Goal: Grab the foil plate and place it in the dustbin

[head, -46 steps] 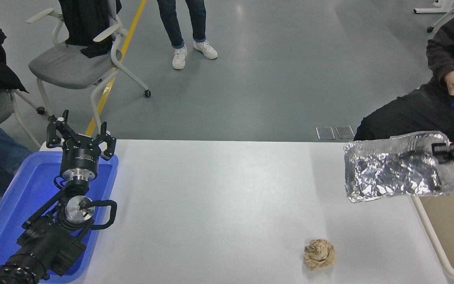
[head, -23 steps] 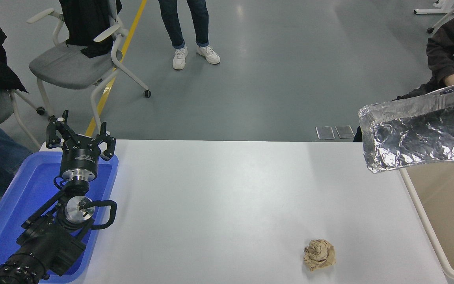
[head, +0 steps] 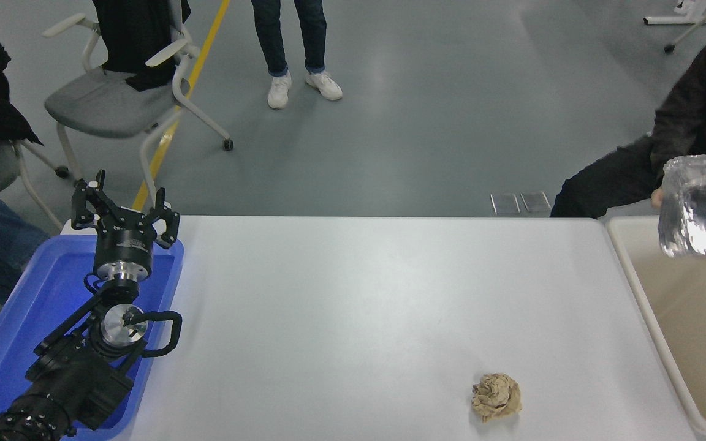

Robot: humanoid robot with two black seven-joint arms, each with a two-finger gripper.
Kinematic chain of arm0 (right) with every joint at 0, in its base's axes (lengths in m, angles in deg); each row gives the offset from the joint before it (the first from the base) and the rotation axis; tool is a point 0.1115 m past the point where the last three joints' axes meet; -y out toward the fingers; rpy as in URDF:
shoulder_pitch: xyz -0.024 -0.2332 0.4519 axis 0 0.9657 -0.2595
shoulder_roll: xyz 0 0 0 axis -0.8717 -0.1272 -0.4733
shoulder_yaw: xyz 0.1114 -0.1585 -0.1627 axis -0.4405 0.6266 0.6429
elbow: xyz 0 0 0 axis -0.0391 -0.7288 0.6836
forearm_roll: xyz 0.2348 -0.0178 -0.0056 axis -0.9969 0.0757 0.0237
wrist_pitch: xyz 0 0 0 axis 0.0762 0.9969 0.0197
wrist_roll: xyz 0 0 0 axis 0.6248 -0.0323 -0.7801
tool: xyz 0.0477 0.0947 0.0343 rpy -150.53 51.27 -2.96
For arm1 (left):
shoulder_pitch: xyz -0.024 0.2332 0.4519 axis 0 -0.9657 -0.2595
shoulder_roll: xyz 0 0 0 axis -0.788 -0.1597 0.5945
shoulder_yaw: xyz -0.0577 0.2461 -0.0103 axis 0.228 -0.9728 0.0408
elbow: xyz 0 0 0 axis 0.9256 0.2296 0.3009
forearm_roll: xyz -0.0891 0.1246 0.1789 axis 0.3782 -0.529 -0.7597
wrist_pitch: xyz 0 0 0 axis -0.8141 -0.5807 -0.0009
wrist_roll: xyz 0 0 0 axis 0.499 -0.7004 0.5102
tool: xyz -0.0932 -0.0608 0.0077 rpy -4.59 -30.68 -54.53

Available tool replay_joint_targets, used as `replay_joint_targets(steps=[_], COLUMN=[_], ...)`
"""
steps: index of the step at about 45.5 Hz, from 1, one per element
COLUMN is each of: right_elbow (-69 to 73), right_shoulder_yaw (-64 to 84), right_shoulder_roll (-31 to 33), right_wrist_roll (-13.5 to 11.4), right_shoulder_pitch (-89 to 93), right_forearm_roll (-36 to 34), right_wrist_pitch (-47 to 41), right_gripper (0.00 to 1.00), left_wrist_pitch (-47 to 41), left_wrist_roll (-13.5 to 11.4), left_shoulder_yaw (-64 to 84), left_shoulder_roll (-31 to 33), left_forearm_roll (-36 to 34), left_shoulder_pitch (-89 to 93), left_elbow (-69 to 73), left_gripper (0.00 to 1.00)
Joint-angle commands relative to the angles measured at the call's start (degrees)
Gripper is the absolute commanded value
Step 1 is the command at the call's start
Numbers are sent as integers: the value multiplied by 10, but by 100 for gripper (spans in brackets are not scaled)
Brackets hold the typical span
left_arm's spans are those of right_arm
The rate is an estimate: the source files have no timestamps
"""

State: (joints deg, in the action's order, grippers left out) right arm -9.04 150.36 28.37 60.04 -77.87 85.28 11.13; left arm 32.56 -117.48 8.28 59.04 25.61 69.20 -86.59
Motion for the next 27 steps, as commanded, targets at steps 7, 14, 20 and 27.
replay_joint_targets(steps=[7,14,20,27], right_elbow=[-156,-228,-254,-268], right_shoulder_yaw=[-281,-379,-422,-424], right_shoulder_roll=[-5,-70,-100,-117], right_wrist_roll=[9,8,7,8], right_shoulder_pitch=[424,550,597,615], right_forearm_roll=[9,4,4,4], right_wrist_pitch=[143,194,222,248], right_gripper=[0,0,0,0], left_wrist_pitch=[0,0,0,0], left_wrist_roll=[0,0,0,0], left_shoulder_yaw=[0,0,0,0], left_shoulder_roll=[0,0,0,0], left_forearm_roll=[0,0,0,0], left_shoulder_pitch=[1,1,1,1], left_elbow=[0,0,0,0], left_gripper=[99,99,99,99])
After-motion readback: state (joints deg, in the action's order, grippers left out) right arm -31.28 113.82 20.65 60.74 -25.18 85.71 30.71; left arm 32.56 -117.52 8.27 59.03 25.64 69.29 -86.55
